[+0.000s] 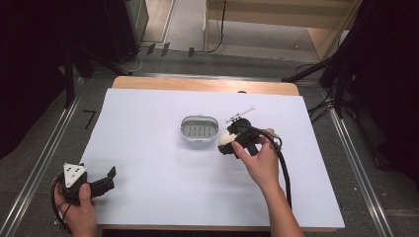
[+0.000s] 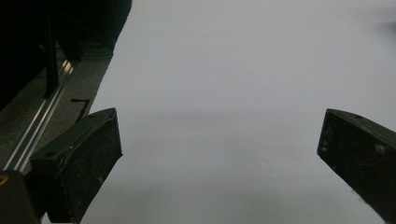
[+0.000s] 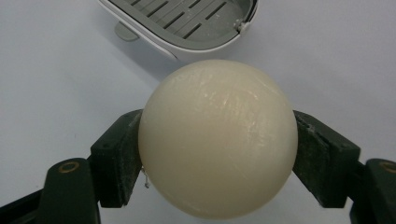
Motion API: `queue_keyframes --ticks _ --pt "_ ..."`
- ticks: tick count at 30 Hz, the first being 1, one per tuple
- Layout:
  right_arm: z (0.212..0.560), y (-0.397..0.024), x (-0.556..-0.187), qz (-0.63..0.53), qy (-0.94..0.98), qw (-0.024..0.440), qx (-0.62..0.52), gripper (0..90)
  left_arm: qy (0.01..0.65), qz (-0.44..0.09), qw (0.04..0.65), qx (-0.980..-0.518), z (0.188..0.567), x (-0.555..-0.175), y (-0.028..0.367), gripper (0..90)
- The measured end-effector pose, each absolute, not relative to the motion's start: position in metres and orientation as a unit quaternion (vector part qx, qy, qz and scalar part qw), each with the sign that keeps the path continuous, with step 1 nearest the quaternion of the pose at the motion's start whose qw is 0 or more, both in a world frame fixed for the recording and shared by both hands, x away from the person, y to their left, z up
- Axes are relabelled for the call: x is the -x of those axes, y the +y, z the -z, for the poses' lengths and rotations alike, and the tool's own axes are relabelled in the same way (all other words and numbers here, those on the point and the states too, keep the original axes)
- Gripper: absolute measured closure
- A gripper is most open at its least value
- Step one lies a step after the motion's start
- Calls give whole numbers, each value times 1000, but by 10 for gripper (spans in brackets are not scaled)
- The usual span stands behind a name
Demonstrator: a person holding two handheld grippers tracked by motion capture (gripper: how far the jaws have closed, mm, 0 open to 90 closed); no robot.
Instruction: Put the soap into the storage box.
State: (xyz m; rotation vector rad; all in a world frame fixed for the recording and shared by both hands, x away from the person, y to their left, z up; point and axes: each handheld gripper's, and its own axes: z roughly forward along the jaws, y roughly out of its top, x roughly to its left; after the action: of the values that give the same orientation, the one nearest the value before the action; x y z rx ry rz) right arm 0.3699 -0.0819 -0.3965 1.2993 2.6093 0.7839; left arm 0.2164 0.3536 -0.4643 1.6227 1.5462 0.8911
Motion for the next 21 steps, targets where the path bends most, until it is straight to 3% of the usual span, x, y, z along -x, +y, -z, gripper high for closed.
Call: queue_keyframes --ticks 21 --pt "384 -54 -384 -266 870 57 -412 250 598 -345 355 -631 464 -216 353 1"
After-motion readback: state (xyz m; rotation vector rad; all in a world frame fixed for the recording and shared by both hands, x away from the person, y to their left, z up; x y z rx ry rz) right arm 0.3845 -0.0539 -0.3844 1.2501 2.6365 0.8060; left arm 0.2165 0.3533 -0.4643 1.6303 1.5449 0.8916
